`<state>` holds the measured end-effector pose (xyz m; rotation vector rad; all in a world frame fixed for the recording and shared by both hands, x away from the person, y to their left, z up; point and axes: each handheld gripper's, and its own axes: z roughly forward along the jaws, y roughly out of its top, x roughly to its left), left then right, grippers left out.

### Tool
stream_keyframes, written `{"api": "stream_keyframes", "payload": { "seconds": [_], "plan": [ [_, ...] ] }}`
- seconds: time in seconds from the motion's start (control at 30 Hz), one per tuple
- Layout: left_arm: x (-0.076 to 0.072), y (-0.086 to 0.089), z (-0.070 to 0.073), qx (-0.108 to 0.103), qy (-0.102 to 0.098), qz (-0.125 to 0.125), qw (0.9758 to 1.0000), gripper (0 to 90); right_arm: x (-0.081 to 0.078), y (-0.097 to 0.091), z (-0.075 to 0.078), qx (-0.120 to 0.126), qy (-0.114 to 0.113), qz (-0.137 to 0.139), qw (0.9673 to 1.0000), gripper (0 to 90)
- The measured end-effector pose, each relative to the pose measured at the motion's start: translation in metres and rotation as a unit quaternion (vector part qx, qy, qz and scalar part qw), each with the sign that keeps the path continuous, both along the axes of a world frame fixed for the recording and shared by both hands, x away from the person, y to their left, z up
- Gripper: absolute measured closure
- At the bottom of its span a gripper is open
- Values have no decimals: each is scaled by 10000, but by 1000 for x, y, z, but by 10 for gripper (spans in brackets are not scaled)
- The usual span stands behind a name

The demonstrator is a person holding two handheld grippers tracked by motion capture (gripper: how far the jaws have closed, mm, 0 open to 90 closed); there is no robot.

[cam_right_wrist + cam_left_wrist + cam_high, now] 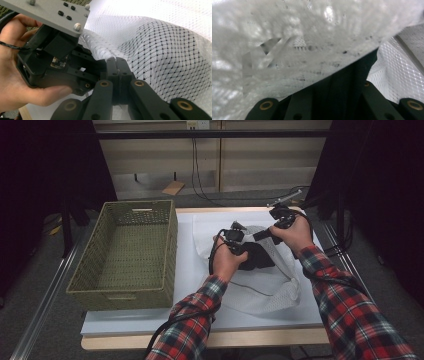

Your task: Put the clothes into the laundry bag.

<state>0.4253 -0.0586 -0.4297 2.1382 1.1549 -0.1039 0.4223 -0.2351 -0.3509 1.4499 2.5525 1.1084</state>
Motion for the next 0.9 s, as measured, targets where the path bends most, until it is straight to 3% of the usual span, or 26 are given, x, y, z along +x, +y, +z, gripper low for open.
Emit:
{"api": "stream_keyframes", "payload": {
  "seconds": [0.27,0.3,0.47,0.53,0.63,0.67,0.8,0.9],
  "plan": [
    [2,-2,-2,-56,-107,91,9999,767,0,0,0,35,2,47,10000,900],
    [3,-1,-2,6,-150,-11,9999,767,0,0,0,58,-12,60,10000,900],
    [3,-3,-5,-81,-213,43,9997,760,0,0,0,24,-5,54,10000,900],
    [4,-1,-5,-48,-236,-56,9997,755,0,-1,0,10,15,26,10000,900],
    [3,-1,-6,-89,-141,22,9999,741,-1,0,-1,-2,39,37,10000,900],
    [3,0,-7,14,-167,-95,9998,733,0,0,-1,-21,50,44,10000,900],
    [1,1,-9,-19,-112,-55,9999,652,-1,1,-2,-21,49,85,9999,900],
    [-2,4,-10,106,93,-144,9998,620,-1,1,-3,-19,36,91,10000,900]
  ]
}}
